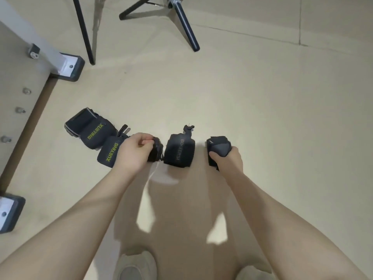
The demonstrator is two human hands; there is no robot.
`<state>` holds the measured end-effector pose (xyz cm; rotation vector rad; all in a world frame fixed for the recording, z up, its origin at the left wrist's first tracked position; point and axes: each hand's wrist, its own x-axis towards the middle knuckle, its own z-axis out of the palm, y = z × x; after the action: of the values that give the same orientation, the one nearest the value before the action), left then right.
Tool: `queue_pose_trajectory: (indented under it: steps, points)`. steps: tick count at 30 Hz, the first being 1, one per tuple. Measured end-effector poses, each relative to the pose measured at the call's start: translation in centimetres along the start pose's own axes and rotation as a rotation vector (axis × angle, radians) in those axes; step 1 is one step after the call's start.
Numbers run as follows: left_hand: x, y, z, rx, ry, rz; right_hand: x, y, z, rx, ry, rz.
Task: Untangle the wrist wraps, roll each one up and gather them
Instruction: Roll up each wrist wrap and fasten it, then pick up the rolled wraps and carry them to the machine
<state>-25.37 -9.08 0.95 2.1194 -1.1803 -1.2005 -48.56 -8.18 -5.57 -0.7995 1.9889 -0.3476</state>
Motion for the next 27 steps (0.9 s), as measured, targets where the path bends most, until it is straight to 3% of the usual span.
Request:
queue_pose_trajectory:
  steps: [2,4,7,9,12,14,20,27]
  points:
    - [0.5,-0.9,-1.3,-0.067,0.069,-0.031,-0.5,-1.1,0.7,-0.247,0.144,-0.125]
    - [1.0,-1.6,-2.7,-0.116,0.145,-0.037,-2.1,-2.8,1.6,-0.295,0.245,-0.376]
    - [2.1,-3.6,-4.5,-0.018,0.192,-0.025,-4.0,-5.2,4.0,-0.291,0.227,-0.644]
    - [2.8,-5.3,-5.1,0.100,0.164,-0.043,-4.5,-5.7,6.2,-0.287,0.160,-0.595]
    - [3.2,-7.3,-5.1,0.206,0.101,-0.107,-4.8,-6.0,8.3,-0.180,0.094,-0.324]
    - [3.3,-8.1,-4.7,0.353,0.093,-0.084,-4.7,-6.5,9.2,-0.178,0.099,-0.257]
    - [5.0,-9.7,-4.2,0.604,0.074,-0.069,-3.0,-7.7,10.6,-0.467,0.070,-0.136]
    - [5.4,-9.8,-4.0,0.569,0.051,-0.147,-1.8,-7.4,9.6,-0.247,-0.115,-0.067]
